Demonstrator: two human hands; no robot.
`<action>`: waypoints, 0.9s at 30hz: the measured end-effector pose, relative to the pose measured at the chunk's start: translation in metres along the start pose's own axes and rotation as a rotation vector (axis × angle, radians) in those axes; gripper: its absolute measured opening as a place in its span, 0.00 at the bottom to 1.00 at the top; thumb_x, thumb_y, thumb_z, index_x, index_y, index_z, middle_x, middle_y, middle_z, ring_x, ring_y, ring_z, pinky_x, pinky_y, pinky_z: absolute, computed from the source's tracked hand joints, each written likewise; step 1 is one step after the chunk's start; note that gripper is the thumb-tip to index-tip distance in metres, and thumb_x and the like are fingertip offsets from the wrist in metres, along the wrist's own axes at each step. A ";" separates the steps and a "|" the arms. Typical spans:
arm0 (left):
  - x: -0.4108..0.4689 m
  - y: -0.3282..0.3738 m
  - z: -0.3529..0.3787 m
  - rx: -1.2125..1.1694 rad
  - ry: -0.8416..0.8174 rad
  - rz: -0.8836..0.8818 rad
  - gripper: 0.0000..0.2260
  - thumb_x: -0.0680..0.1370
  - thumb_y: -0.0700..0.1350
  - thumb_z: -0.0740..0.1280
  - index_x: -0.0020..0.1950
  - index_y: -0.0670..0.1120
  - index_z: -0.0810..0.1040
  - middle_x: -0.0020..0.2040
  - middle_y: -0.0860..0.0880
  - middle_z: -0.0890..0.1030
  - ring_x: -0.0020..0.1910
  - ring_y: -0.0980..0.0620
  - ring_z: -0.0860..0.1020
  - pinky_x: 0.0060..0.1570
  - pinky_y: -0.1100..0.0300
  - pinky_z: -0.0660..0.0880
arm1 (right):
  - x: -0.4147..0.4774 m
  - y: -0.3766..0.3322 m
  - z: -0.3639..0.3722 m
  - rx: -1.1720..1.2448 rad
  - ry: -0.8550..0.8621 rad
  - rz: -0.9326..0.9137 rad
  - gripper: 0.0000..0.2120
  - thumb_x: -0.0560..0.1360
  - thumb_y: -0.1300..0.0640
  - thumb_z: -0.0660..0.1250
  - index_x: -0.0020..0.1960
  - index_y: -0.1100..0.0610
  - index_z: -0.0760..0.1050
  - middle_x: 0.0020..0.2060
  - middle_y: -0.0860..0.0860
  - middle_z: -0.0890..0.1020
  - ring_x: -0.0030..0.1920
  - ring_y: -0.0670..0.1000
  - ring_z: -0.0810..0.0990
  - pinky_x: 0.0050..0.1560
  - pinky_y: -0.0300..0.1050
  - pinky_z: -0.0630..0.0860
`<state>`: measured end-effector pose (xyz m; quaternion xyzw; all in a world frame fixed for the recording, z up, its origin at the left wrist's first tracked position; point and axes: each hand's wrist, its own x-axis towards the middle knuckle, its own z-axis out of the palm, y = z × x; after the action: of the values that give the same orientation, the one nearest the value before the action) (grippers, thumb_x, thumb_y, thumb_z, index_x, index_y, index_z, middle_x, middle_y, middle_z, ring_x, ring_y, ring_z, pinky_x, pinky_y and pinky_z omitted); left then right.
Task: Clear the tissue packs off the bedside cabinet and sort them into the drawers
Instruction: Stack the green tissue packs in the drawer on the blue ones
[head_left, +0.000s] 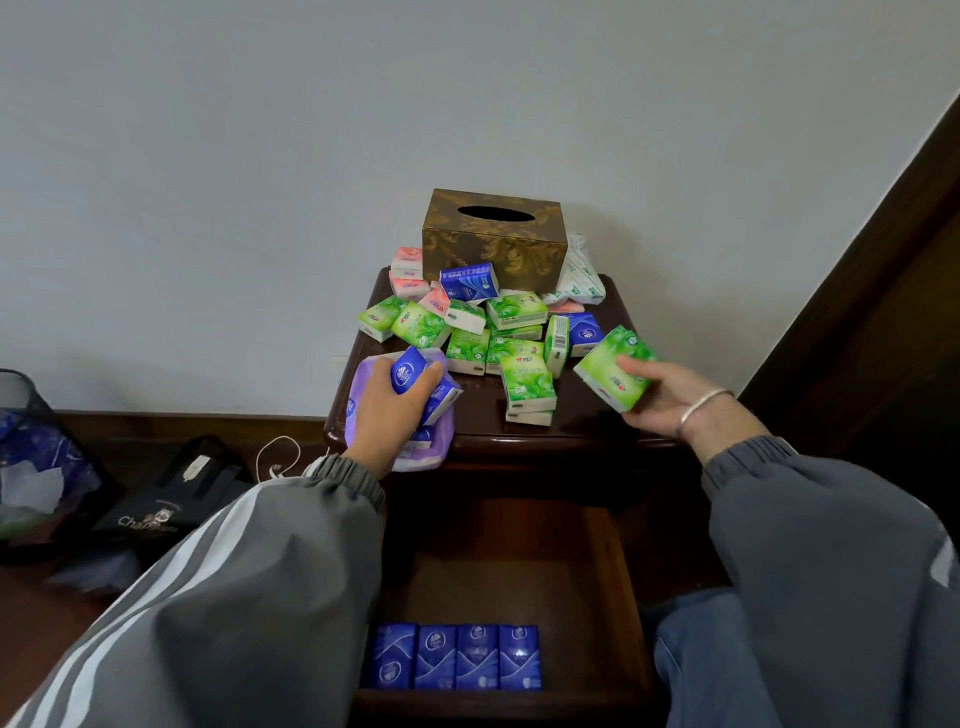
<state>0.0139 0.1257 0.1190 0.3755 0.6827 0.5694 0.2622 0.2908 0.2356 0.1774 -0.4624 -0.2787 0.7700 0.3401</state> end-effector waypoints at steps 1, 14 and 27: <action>-0.004 0.001 0.000 -0.058 0.030 0.015 0.13 0.73 0.57 0.70 0.51 0.54 0.72 0.43 0.56 0.79 0.37 0.65 0.80 0.29 0.74 0.73 | -0.012 0.001 -0.005 0.025 -0.066 -0.032 0.07 0.75 0.64 0.62 0.50 0.57 0.77 0.40 0.54 0.86 0.40 0.51 0.86 0.43 0.47 0.82; -0.108 0.003 -0.083 -0.245 0.554 0.168 0.06 0.76 0.51 0.65 0.43 0.53 0.70 0.39 0.56 0.73 0.34 0.70 0.71 0.39 0.76 0.69 | -0.086 0.159 -0.035 -0.249 -0.292 0.359 0.16 0.63 0.68 0.72 0.51 0.67 0.80 0.47 0.64 0.84 0.44 0.60 0.85 0.45 0.53 0.82; -0.121 -0.124 -0.105 -0.164 0.633 -0.398 0.13 0.75 0.51 0.70 0.53 0.46 0.72 0.43 0.52 0.77 0.42 0.54 0.75 0.47 0.61 0.71 | 0.044 0.305 0.051 -0.586 0.020 0.249 0.20 0.70 0.64 0.73 0.59 0.65 0.74 0.57 0.61 0.80 0.53 0.58 0.81 0.51 0.48 0.78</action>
<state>-0.0253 -0.0422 0.0121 0.0189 0.7415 0.6480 0.1728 0.1487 0.0772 -0.0506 -0.5789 -0.4266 0.6879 0.0985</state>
